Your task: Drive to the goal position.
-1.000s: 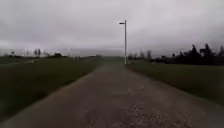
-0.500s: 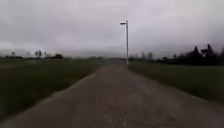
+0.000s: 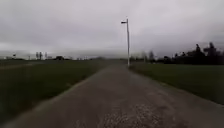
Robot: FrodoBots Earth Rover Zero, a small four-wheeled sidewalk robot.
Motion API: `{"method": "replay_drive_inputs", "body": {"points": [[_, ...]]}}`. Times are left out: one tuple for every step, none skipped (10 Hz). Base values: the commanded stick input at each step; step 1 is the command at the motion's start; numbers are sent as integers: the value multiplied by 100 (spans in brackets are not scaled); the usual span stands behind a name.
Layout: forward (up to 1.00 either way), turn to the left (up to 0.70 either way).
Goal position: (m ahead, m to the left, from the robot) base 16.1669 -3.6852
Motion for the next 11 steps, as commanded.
{"method": "replay_drive_inputs", "body": {"points": [[85,0],[85,0],[85,0],[85,0],[85,0],[85,0],[85,0],[85,0],[85,0],[85,0],[85,0]]}}
